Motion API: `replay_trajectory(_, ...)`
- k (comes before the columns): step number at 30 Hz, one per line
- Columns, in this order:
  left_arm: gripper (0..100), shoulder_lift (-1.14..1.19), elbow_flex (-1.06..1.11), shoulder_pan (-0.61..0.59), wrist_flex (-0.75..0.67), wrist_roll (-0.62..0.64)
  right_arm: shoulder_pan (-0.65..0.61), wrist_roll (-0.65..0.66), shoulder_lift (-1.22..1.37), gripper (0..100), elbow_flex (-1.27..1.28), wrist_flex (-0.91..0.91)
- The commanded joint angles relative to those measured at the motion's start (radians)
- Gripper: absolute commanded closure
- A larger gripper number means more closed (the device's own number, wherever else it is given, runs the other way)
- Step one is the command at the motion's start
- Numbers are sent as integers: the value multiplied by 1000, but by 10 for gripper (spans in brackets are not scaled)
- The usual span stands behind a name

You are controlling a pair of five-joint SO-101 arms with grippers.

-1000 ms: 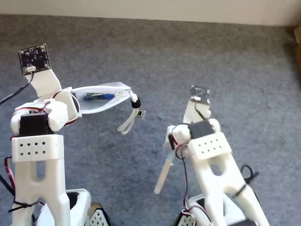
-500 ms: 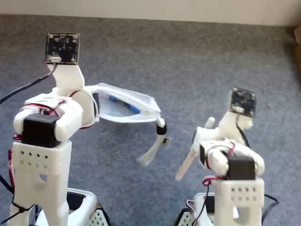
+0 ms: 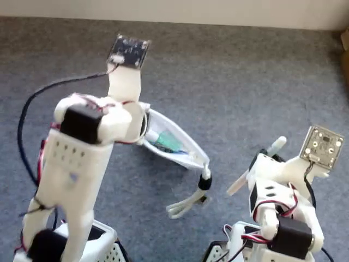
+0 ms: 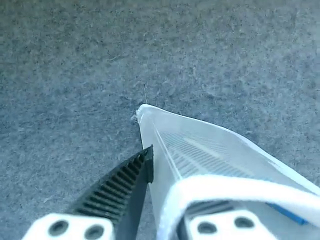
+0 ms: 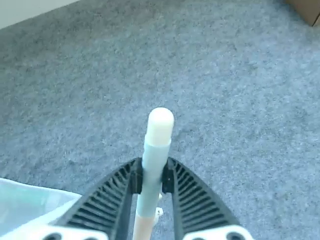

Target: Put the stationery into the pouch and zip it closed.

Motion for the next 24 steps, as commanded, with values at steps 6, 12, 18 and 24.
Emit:
replay_trajectory(6, 941, 302, -407, 10, 94, -3, 19, 17, -67, 995, -54, -41)
replay_trajectory(12, 941, 366, -415, -64, 87, 48, 18, 18, -131, 995, -54, -246)
replay_trajectory(18, 941, 374, -410, -73, 86, 48, 12, 14, -147, 995, -47, -463)
replay_trajectory(24, 941, 372, -409, -73, 89, 48, -124, 15, -147, 995, -50, -547)
